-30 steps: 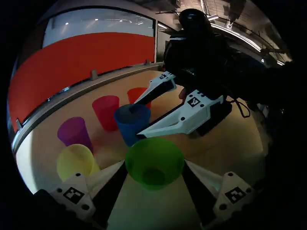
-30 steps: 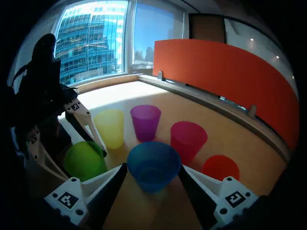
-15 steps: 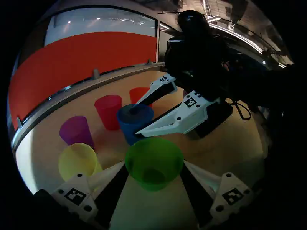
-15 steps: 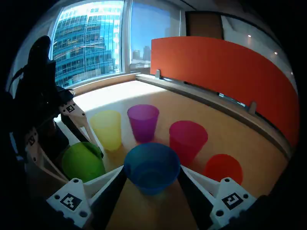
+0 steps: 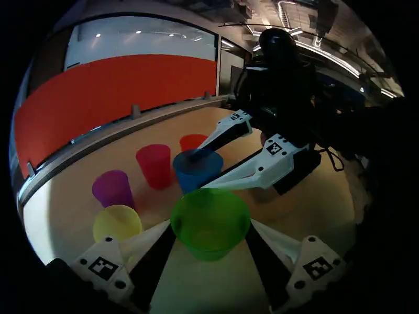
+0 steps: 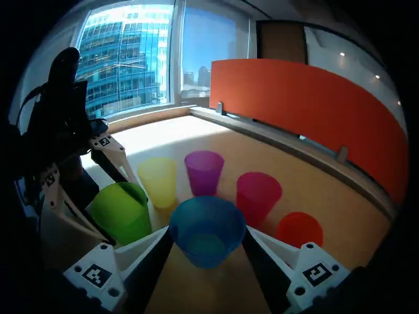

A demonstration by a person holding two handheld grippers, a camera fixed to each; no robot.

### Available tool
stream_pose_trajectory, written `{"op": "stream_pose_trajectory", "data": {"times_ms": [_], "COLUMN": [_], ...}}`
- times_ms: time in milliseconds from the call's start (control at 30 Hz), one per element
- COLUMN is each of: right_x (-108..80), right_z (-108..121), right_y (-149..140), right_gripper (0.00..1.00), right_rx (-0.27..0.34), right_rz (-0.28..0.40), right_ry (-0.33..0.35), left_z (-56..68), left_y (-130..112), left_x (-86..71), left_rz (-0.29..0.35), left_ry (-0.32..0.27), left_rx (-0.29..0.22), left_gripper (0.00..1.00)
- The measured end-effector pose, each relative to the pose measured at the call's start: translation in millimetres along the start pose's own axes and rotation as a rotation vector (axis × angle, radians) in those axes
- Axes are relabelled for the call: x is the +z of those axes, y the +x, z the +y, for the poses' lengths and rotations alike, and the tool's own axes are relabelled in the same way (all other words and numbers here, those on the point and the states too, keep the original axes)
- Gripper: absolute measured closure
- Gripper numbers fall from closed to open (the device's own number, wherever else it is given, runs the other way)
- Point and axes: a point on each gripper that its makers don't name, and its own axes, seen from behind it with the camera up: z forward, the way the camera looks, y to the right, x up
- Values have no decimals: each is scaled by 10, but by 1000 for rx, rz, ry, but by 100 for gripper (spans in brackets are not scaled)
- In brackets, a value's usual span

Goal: Pour water

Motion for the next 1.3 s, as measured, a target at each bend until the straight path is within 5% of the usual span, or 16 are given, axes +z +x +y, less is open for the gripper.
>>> {"op": "stream_pose_trajectory", "data": {"times_ms": [833,1300], "right_x": [-1218,-1484], "right_z": [-214,-314], "right_y": [563,676], "right_gripper": [9,9], "right_rx": [-39,-54], "right_rz": [201,255], "right_ry": [-49,-52], "left_z": [206,194], "left_y": [605,753], "left_x": [-554,-712], "left_rz": [139,189], "left_ry": [63,82], "left_rx": [36,35], "left_gripper": [14,14]}}
